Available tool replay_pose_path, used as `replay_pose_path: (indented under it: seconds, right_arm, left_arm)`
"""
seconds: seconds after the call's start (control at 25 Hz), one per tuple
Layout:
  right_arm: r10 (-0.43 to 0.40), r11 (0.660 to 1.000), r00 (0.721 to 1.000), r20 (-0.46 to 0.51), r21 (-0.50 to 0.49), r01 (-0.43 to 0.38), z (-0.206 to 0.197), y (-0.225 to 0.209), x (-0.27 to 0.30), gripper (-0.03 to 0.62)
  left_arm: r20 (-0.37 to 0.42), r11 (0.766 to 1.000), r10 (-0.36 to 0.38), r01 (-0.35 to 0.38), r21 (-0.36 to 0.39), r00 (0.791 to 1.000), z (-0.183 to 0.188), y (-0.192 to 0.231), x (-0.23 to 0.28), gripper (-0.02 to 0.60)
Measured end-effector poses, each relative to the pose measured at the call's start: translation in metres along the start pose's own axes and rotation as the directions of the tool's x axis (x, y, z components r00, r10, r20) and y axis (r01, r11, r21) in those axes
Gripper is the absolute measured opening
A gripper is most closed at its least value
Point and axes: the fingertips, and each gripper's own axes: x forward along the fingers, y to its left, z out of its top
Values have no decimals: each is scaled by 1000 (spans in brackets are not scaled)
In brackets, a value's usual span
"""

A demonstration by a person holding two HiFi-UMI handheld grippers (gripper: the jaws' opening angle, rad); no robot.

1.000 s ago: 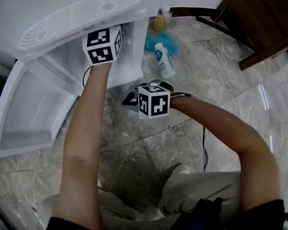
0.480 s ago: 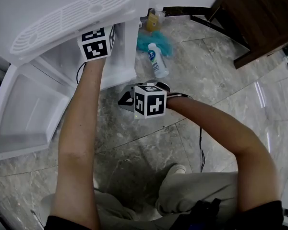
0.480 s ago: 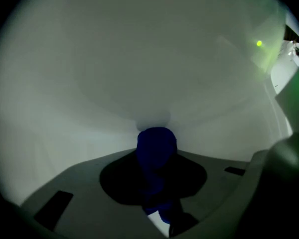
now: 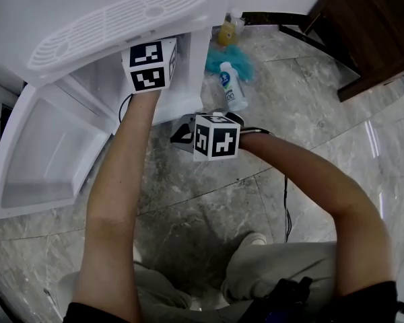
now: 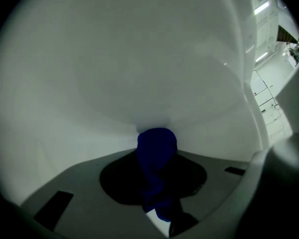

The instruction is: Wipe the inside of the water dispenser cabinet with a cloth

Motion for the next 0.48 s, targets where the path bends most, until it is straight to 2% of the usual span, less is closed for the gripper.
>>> replay_pose_path:
  seconds: [0.16,0.28,0.4,0.48]
  right_arm:
    - [3,1000,1000,-11,13,-3,-10,4,-3,-3]
    - [-10,999,1000,-21,34,10,-20,6,-11,-3]
    - [-45,997,999,-21,61,47,-26,-5,-20,-3]
    - [-86,988,996,7,127,84,-26,-17,-27,-3]
  left_arm:
    - [-59,1000,29,-29,-11,998,-7,14,17,98]
    - [-67,999,46,-46,-2,997,-5,17,17,98]
    - [-70,1000,10,-9,1,998,-2,10,9,98]
    - [-64,999,-44,45,19,997,-1,0,-4,98]
